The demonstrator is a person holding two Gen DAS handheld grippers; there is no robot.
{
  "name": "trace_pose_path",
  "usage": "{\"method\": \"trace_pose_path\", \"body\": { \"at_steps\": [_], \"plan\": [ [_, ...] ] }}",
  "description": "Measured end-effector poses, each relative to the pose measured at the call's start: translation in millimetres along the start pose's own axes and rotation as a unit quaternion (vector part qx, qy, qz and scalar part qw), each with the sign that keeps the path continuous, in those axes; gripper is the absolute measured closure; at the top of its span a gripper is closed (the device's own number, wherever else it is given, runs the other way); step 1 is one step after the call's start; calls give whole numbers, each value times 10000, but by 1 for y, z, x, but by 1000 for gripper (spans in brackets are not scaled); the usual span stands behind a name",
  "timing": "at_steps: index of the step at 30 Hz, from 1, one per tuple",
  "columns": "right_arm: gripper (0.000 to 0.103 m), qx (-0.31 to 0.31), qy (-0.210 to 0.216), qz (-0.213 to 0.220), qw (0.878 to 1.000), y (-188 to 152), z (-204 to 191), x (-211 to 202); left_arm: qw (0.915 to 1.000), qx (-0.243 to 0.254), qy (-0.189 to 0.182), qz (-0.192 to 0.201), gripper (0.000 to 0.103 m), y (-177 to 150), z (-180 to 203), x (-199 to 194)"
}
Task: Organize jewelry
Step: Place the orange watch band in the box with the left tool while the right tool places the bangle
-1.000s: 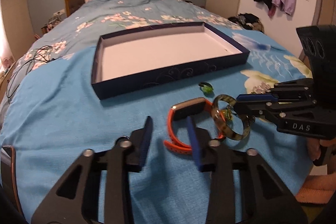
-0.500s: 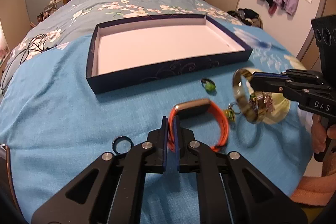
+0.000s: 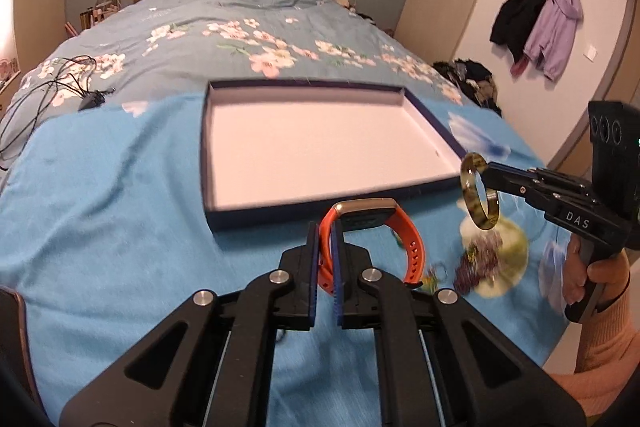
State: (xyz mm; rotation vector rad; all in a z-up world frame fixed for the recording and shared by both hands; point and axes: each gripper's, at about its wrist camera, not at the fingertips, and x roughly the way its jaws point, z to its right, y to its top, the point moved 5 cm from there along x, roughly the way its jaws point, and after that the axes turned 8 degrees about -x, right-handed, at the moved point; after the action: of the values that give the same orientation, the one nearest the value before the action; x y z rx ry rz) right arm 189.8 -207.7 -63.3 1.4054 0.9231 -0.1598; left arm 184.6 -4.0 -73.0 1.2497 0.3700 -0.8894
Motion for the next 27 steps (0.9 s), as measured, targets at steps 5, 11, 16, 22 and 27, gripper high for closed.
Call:
{"method": "trace_pose_path", "body": {
  "at_steps": [5, 11, 16, 22, 27],
  "plan": [
    [99, -38, -114, -60, 9999, 24, 18, 17, 9997, -167, 8, 170, 97, 35, -10, 2],
    [99, 35, -293, -244, 9993, 52, 43, 55, 9992, -303, 101, 261, 102, 81, -19, 28],
    [99, 101, -289, -437, 9986, 64, 53, 82, 9995, -264, 179, 76, 102, 99, -25, 60],
    [99, -67, -270, -514, 9983, 64, 46, 91, 9988, 47, 451, -161, 99, 94, -37, 83],
    [99, -59, -205, -551, 9983, 59, 44, 92, 9981, 377, 353, -327, 82, 79, -29, 94]
  ]
}}
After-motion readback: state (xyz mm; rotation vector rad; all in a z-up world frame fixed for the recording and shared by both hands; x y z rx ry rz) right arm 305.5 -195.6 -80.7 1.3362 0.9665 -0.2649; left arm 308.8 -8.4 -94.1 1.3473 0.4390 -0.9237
